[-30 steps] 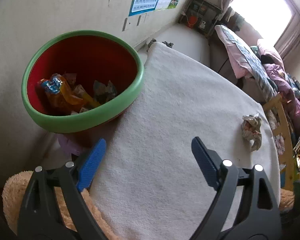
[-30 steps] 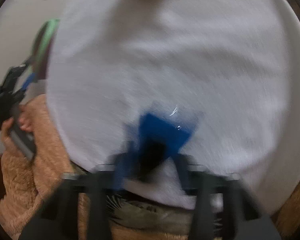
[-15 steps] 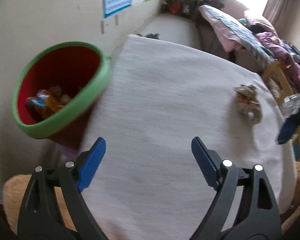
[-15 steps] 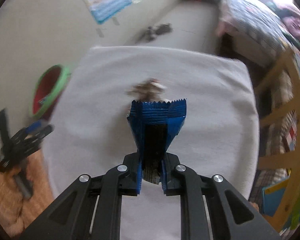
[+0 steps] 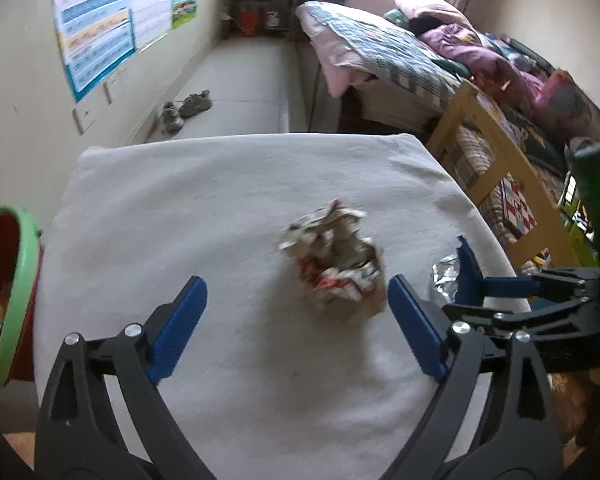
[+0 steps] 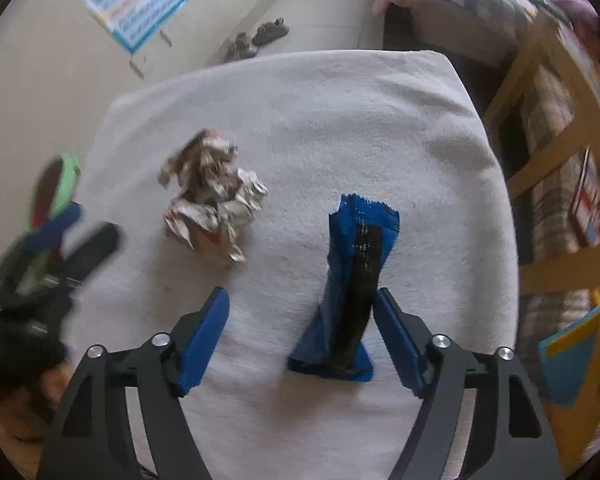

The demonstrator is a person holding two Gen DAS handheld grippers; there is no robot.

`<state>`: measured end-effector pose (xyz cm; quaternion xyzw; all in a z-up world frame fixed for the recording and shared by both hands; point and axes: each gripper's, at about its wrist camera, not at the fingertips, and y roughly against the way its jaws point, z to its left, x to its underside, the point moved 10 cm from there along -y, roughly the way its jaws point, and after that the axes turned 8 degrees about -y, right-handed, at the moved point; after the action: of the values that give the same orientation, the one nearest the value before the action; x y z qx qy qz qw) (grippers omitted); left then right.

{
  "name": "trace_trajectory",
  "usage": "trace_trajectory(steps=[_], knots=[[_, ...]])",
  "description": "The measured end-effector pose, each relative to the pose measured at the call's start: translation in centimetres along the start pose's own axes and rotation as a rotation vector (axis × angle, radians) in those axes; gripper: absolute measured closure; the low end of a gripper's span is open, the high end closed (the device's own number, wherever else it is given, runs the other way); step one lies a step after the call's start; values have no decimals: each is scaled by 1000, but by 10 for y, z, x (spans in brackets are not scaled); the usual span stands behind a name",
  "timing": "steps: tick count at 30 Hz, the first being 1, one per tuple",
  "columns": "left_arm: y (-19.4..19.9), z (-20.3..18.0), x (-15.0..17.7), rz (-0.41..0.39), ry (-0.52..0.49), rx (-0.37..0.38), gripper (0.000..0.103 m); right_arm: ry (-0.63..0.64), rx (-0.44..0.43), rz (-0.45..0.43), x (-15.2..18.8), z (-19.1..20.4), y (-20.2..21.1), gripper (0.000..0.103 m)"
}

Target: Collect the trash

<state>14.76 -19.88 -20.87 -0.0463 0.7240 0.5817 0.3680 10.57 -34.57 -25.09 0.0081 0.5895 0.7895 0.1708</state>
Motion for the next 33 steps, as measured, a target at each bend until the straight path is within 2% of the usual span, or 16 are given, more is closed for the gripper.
trace_trajectory(steps=[4, 8, 13, 17, 20, 22, 25, 30, 33], knots=[[-23, -8, -16, 25, 10, -12, 12, -126, -44, -25, -15, -15, 11, 30], [-47, -12, -27, 71, 22, -40, 12, -175, 5, -70, -25, -35, 22, 30], [-74, -12, -12, 185, 41, -81, 12, -178, 30, -71, -29, -38, 19, 30], [-84, -7, 4, 223, 71, -75, 12, -156, 47, -86, -26, -34, 22, 30], [-82, -10, 5, 214, 65, -41, 27, -153, 48, -92, -27, -36, 21, 29], [-76, -15, 3, 213, 43, -12, 48, -147, 57, -89, -26, -36, 19, 29], [-65, -17, 5, 215, 7, -7, 62, -141, 64, -77, -24, -36, 14, 29], [-41, -12, 15, 212, 60, 39, 63, -129, 67, -61, -20, -32, 9, 30], [-30, -9, 22, 205, 54, 30, 62, -117, 70, -54, -18, -29, 6, 30]])
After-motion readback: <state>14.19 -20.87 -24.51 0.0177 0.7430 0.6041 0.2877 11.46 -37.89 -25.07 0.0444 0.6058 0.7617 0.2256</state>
